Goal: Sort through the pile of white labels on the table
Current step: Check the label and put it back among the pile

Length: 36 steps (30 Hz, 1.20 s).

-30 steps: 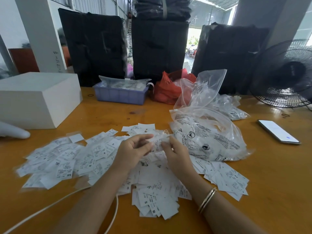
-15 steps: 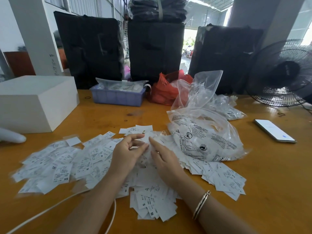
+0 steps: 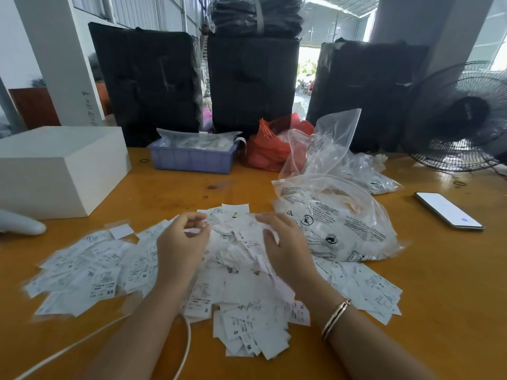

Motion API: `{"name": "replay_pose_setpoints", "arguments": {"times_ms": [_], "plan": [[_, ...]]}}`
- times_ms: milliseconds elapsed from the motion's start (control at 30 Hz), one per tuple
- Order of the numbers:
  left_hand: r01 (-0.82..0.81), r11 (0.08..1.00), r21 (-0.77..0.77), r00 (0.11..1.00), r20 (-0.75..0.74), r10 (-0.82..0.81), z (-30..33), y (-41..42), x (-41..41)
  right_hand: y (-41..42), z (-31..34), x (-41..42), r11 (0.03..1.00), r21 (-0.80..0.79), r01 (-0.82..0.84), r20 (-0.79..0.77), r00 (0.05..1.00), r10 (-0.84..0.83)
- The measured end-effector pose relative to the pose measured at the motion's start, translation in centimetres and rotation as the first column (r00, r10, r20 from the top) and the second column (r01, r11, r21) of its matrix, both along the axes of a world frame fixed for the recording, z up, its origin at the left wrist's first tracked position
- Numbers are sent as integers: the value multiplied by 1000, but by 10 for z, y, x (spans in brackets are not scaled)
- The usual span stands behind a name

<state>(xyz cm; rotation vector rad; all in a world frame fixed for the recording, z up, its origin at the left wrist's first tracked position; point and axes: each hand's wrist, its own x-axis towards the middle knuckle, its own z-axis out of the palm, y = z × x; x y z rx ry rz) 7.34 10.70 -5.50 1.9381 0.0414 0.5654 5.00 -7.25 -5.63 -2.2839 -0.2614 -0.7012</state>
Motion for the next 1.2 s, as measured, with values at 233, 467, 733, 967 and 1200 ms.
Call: {"name": "replay_pose_setpoints", "arguments": {"times_ms": [233,467,733,967,1200], "plan": [[-185,844,504,975,-13,222,-8,17,8,-53,27,34,942,-6,335,118,936,-332],[-211,782,587,965,253,71,-6,9,3,-98,25,63,854,-270,444,-238,829,-506],[183,689,701,870,211,-446,-12,-21,-11,-94,23,62,831,-268,487,-322,768,-554],[242,710,661,874,170,-456,-12,-20,-11,-100,21,63,813,-305,497,-268,774,-574],[237,726,646,876,182,-447,-13,-20,-11,-85,35,50,874,-18,486,120,868,-481]]}}
